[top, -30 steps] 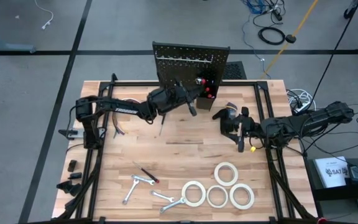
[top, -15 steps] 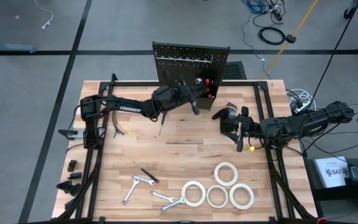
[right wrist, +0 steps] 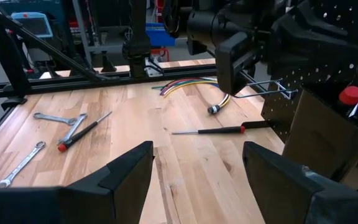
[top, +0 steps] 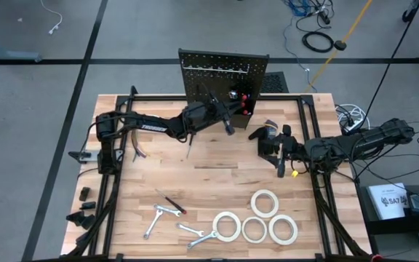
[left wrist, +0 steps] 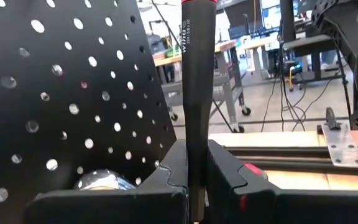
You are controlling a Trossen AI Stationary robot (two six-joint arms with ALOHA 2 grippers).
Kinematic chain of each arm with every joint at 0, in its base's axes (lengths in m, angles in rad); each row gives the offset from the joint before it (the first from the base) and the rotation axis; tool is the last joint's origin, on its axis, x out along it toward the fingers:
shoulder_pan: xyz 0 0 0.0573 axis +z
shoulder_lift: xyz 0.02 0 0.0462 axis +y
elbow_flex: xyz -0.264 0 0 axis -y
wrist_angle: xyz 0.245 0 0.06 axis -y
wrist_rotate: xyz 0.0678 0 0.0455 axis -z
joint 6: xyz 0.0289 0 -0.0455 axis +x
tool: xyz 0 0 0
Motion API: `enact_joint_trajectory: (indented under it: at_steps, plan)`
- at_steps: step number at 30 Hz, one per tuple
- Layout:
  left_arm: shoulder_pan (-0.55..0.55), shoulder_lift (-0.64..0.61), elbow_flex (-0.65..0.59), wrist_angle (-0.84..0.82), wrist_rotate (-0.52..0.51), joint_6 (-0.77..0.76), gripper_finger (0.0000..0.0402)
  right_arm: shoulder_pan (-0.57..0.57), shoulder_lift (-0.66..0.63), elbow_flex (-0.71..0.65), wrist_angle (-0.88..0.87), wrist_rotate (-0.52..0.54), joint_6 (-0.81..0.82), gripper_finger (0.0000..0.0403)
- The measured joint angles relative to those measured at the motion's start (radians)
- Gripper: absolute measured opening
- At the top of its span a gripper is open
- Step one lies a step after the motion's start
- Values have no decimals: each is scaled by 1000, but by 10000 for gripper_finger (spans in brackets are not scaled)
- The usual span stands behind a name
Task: Hang tools onto peg board
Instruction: Put the black nut driver into the black bin on the peg board
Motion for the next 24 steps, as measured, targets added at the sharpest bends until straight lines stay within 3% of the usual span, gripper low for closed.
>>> enact_joint_trajectory:
  at_steps: [3,12,24]
  plan:
    - [0,0,0,-20,0,-20,34,0,0,0,0,0,0,242]
    - [0,-5,0,-69,-8,-132,134,0,0,0,0,-4,8,242]
    - [-20,-145,3,-234,-48,-102,148,0,0,0,-7,-4,8,242]
